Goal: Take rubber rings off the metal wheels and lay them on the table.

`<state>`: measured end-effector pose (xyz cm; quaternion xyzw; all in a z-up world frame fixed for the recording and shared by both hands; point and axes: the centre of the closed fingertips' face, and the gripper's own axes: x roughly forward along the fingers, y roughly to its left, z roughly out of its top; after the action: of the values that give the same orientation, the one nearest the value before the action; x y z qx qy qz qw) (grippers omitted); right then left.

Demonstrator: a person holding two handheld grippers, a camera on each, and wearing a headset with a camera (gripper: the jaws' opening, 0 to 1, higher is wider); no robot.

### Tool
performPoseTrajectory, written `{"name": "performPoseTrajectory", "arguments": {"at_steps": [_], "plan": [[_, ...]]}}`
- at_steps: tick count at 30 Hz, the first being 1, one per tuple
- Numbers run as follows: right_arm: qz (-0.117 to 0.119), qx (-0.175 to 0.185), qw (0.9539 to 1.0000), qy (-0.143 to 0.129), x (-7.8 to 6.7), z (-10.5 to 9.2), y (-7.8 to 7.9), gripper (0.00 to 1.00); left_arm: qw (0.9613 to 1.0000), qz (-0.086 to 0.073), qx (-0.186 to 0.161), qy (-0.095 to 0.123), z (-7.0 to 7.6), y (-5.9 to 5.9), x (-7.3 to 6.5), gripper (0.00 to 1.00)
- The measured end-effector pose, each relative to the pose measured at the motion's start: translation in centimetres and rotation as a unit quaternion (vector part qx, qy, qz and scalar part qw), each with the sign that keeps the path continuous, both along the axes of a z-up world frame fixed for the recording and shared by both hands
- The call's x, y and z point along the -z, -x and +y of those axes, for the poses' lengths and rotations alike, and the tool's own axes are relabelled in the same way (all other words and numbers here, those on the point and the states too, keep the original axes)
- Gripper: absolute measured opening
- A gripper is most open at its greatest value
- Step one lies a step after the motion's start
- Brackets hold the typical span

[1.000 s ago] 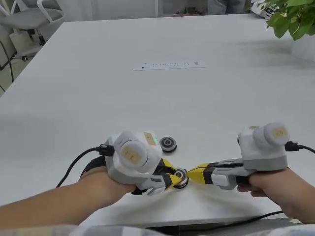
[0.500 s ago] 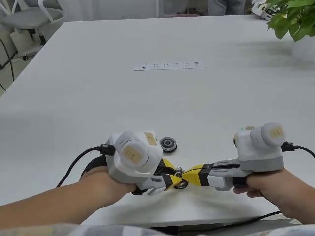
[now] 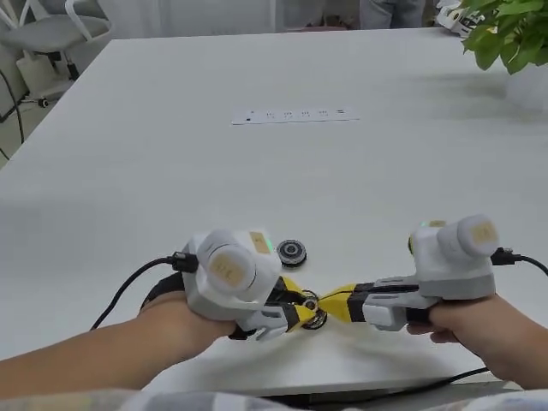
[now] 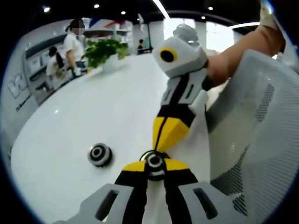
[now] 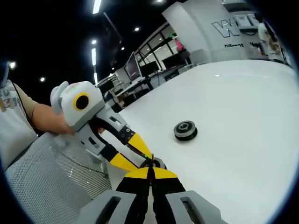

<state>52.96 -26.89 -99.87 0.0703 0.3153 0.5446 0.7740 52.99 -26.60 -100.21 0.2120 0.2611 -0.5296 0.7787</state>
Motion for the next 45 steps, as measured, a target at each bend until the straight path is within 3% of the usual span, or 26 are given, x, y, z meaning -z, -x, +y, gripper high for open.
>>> {"name": "performPoseTrajectory", "arguments": {"at_steps": [15, 23, 39, 45], "plan": [[0.0, 0.005, 0.9999, -0.011, -0.5, -0.1, 0.0, 0.0, 0.9998, 0.012, 0.013, -0.004, 0.4, 0.7, -0.9, 0.22], [0.003, 0.002, 0.9998, -0.019, -1.1, -0.1, 0.2, 0.0, 0.9996, 0.021, 0.003, 0.016, 1.2, 1.0, -2.5, 0.29], [-0.009, -0.016, 0.9995, -0.027, -3.5, 1.0, 0.3, 0.0, 0.9984, 0.02, -0.025, 0.046, 4.3, 1.7, -5.6, 0.51], [-0.016, -0.035, 0.9991, -0.018, -3.4, 1.6, 0.1, 0.0, 0.9978, 0.021, -0.04, 0.048, 5.8, 1.7, -6.0, 0.58]]}}
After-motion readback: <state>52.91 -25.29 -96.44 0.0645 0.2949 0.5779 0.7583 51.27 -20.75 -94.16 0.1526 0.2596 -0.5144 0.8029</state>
